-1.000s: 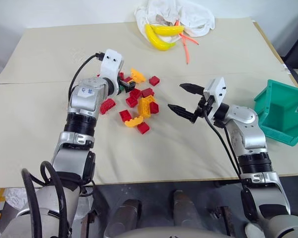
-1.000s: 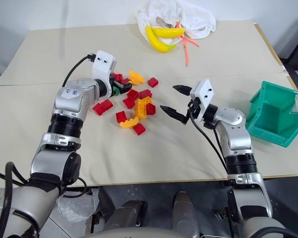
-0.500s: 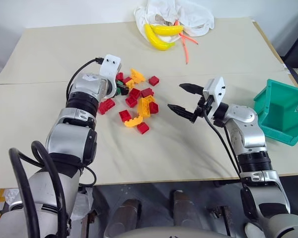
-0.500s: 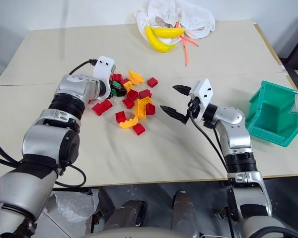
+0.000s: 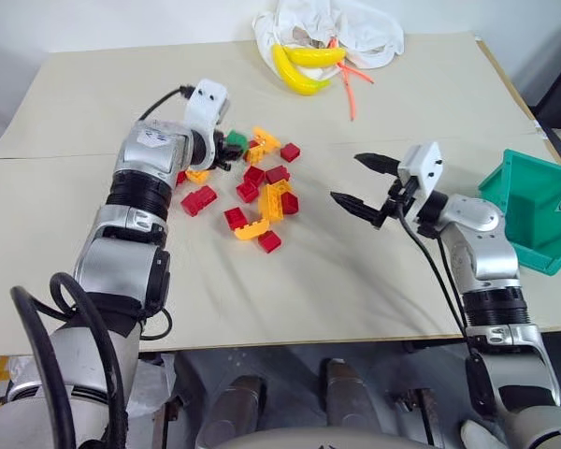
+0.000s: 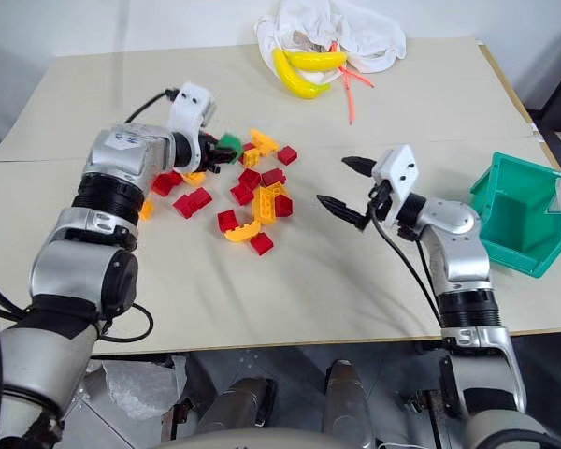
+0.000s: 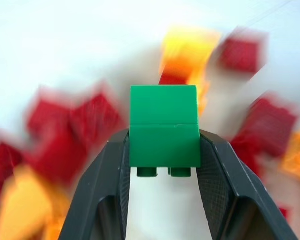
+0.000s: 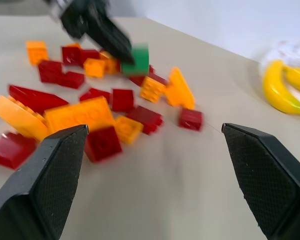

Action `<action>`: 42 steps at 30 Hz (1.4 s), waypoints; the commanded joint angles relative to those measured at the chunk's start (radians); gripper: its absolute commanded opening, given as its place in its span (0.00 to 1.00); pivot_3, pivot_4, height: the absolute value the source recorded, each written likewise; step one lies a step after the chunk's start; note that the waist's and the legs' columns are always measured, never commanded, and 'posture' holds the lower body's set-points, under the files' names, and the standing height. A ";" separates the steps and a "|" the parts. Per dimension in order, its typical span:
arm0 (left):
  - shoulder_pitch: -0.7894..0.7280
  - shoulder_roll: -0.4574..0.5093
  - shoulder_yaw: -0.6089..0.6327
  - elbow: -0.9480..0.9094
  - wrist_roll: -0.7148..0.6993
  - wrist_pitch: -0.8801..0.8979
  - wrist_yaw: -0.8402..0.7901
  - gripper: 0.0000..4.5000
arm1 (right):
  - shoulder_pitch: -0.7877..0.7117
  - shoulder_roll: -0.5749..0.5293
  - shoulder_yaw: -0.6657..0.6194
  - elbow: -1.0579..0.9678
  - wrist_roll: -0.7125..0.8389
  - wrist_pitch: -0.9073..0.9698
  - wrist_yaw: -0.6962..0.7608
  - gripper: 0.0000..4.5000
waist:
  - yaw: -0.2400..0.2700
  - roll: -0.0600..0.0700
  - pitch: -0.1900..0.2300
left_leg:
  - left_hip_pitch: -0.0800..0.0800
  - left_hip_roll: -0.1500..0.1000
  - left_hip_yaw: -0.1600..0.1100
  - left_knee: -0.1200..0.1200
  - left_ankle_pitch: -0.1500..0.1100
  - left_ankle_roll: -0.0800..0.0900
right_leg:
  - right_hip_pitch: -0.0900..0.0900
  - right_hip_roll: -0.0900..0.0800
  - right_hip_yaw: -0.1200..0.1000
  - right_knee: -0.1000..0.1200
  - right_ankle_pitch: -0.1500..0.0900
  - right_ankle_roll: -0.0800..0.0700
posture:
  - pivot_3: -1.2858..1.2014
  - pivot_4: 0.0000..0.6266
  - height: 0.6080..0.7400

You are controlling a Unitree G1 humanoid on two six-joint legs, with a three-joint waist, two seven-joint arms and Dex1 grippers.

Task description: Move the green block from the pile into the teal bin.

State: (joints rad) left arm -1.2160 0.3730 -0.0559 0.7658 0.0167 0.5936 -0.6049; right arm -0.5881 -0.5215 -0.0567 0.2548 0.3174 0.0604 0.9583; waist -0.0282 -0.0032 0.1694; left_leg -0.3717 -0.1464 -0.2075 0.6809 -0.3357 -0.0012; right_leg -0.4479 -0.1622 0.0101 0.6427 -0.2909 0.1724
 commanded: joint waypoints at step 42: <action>0.468 0.048 0.003 -0.637 -0.388 -0.268 -0.661 0.99 | 0.042 -0.315 0.223 -0.221 -0.091 0.265 0.200 1.00 | 0.029 -0.001 0.001 | 0.002 0.005 0.025 0.002 -0.002 0.005 | 0.001 0.001 0.001 -0.018 0.014 0.002 | 0.52 0.24 1.00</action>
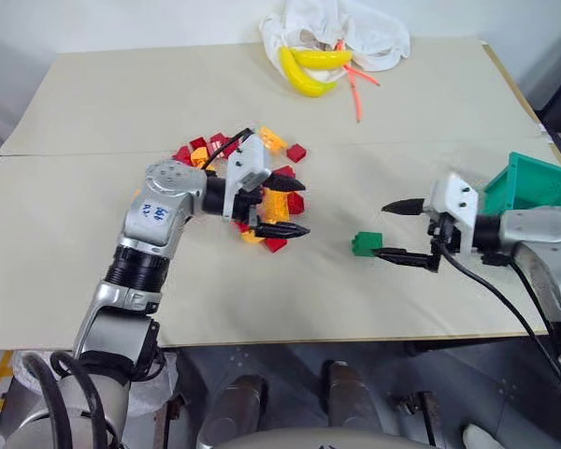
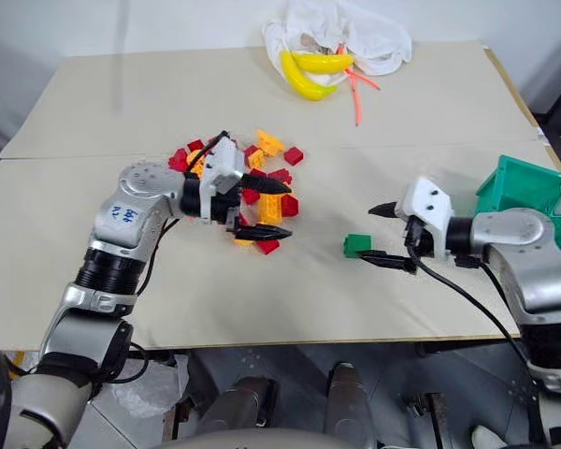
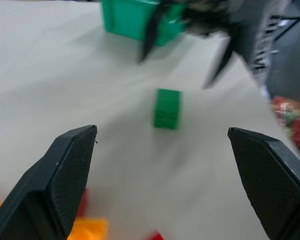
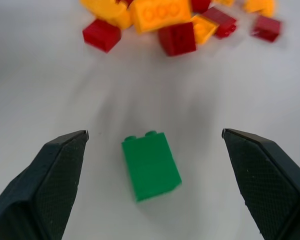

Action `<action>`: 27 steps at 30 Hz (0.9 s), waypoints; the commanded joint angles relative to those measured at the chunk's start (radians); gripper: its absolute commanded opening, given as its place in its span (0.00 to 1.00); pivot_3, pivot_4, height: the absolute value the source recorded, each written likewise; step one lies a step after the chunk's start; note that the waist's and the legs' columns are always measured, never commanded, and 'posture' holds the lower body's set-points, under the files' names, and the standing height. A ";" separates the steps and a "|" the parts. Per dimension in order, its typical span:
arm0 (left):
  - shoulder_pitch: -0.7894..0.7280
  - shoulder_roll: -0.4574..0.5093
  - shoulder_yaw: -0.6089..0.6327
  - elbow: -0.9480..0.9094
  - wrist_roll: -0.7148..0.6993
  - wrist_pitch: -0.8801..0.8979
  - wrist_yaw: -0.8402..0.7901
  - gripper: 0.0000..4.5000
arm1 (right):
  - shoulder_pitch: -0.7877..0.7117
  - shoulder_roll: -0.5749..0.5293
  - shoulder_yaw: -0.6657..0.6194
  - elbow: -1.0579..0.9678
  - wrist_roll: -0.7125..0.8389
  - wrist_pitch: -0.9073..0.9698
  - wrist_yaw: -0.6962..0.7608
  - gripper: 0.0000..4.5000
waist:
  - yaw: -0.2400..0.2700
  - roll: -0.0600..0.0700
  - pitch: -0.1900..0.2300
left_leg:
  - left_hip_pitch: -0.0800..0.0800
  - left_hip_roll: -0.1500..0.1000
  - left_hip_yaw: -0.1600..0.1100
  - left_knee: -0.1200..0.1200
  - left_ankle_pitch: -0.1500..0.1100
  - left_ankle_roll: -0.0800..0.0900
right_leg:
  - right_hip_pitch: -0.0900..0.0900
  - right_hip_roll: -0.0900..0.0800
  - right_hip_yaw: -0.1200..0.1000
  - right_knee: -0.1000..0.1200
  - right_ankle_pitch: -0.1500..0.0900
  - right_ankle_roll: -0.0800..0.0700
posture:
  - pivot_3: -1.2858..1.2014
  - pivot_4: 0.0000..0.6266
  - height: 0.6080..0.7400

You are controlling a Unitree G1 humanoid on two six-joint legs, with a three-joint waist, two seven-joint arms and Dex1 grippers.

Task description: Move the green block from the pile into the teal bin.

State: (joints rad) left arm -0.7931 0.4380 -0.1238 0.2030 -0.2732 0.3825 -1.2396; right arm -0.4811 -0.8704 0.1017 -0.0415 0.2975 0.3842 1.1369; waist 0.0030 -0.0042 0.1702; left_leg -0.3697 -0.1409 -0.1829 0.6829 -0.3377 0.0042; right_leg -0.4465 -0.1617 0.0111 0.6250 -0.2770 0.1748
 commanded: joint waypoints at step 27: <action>0.064 -0.131 -0.010 -0.072 -0.052 -0.205 0.120 1.00 | -0.188 -0.265 -0.140 0.364 -0.195 -0.250 0.061 0.34 | 0.016 0.000 0.000 | 0.000 0.000 0.004 0.000 -0.001 0.002 | 0.000 -0.001 0.001 -0.004 0.002 0.000 | 0.52 0.24 1.00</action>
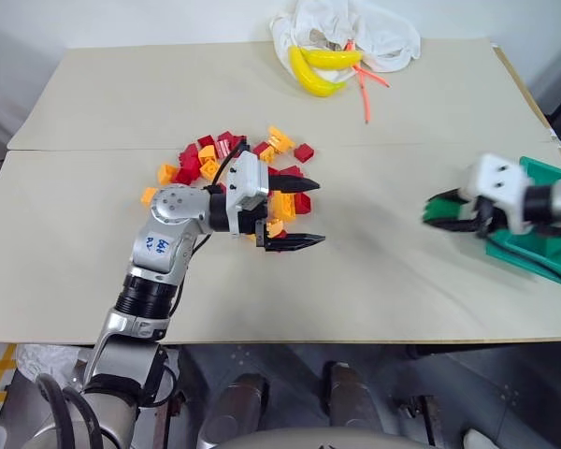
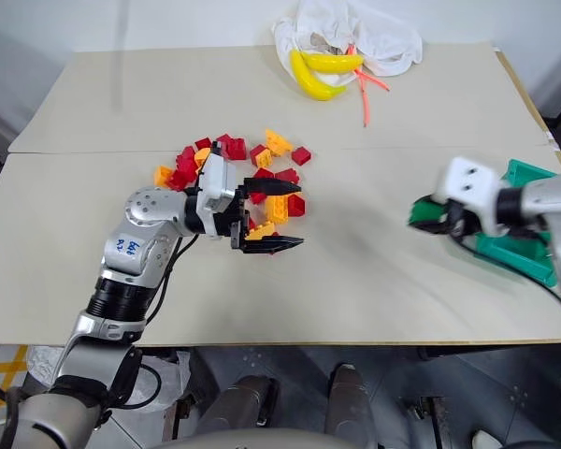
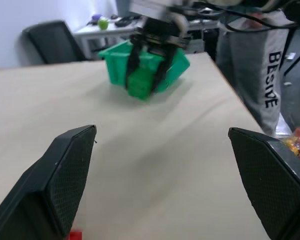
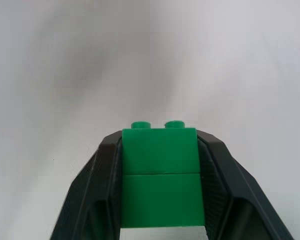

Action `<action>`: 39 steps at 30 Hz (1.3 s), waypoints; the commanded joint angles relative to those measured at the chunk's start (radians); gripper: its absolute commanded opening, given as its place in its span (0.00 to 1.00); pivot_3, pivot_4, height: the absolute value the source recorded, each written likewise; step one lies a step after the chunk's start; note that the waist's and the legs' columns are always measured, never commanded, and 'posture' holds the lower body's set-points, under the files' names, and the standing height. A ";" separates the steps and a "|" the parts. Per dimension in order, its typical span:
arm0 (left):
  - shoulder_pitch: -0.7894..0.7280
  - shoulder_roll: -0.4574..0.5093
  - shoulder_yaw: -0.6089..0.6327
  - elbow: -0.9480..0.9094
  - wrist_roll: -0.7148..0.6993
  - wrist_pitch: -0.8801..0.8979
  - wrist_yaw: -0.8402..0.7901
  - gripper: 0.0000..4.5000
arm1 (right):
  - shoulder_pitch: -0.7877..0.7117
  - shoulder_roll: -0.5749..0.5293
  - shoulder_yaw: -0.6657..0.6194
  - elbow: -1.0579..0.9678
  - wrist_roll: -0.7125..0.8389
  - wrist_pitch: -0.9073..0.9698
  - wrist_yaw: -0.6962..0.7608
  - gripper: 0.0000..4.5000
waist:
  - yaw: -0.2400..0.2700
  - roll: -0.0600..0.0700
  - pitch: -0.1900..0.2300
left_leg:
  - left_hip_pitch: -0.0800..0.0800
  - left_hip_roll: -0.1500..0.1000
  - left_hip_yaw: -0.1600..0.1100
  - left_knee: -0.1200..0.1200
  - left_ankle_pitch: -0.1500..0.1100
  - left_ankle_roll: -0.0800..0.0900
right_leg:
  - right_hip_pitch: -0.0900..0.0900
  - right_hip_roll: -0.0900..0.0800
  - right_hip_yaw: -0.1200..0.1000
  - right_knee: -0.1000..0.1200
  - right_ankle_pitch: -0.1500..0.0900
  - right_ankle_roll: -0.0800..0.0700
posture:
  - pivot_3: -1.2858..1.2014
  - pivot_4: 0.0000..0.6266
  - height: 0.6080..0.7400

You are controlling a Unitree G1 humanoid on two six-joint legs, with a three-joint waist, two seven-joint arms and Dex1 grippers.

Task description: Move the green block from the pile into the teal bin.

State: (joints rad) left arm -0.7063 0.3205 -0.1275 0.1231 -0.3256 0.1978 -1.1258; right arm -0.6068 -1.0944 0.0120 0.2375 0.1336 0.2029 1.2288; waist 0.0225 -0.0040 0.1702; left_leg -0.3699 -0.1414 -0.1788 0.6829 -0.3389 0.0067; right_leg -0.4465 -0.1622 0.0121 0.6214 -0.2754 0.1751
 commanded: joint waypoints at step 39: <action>-0.101 0.136 0.149 0.050 -0.041 0.034 0.058 1.00 | -0.183 -0.075 -0.029 0.364 -0.171 -0.125 0.025 0.99 | -0.024 0.001 0.000 | 0.000 0.002 0.001 -0.001 0.000 0.000 | -0.001 0.001 0.001 0.001 0.000 0.000 | 0.52 0.24 1.00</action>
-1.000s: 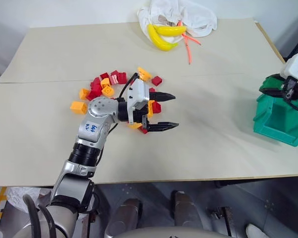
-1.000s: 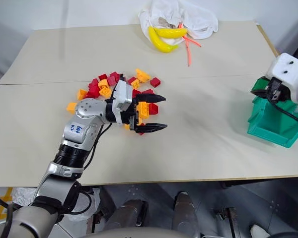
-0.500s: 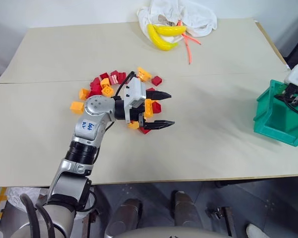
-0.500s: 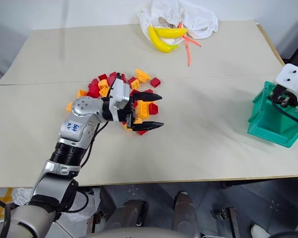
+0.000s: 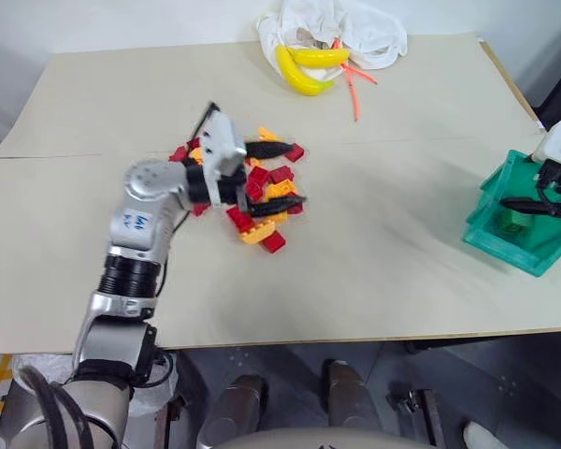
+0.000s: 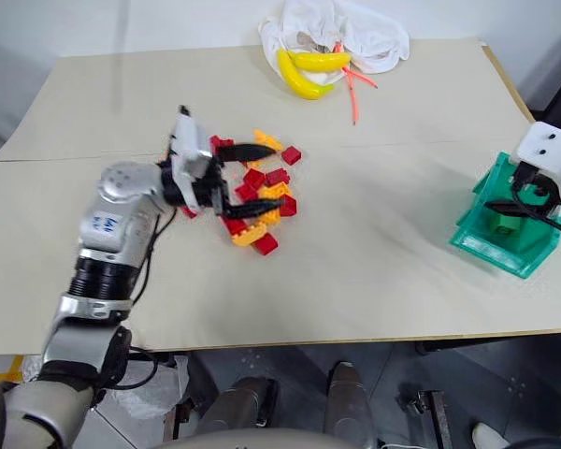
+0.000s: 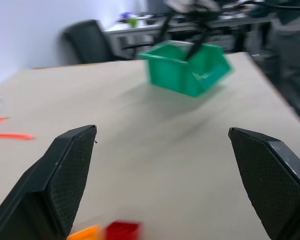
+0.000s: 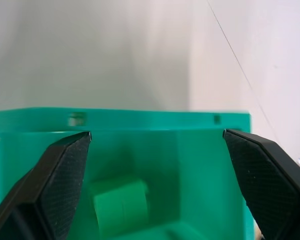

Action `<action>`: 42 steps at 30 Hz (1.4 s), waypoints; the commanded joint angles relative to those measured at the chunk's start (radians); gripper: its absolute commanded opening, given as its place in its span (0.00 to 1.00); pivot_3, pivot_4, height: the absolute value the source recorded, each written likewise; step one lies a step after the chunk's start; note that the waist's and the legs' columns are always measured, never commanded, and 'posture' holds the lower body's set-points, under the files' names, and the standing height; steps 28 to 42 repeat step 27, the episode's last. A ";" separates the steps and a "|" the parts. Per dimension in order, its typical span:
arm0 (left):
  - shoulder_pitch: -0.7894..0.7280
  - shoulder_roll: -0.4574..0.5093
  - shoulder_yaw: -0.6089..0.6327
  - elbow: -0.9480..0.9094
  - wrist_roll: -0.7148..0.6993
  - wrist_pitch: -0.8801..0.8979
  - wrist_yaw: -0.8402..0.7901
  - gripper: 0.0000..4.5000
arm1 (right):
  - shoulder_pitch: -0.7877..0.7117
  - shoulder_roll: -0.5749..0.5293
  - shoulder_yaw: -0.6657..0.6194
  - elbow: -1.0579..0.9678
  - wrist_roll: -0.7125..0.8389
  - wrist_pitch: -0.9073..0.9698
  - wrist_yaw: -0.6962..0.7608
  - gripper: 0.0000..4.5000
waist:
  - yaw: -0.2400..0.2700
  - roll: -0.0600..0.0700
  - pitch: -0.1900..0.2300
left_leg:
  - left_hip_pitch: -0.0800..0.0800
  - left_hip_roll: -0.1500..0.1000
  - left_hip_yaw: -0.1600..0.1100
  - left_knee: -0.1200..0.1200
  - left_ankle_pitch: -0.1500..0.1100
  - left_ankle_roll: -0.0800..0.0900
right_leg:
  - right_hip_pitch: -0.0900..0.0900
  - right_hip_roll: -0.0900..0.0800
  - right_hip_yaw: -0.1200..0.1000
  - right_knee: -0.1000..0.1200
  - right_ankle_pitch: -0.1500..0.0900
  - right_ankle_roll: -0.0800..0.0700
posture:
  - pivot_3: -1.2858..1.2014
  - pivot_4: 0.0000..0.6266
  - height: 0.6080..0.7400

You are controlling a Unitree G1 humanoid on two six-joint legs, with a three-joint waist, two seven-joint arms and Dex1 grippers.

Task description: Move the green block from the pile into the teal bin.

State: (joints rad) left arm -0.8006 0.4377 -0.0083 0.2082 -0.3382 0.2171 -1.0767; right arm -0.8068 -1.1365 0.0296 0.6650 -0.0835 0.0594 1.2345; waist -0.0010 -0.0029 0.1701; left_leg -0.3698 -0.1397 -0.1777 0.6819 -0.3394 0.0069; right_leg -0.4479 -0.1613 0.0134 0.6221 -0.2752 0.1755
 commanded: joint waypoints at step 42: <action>0.690 0.282 0.431 -0.473 -0.205 0.199 0.107 1.00 | 0.320 0.305 -0.075 -0.527 0.468 0.186 0.136 0.99 | 0.003 0.001 0.000 | 0.003 0.003 -0.001 0.001 -0.003 0.002 | 0.001 0.002 0.003 -0.001 0.002 -0.001 | 0.52 0.24 1.00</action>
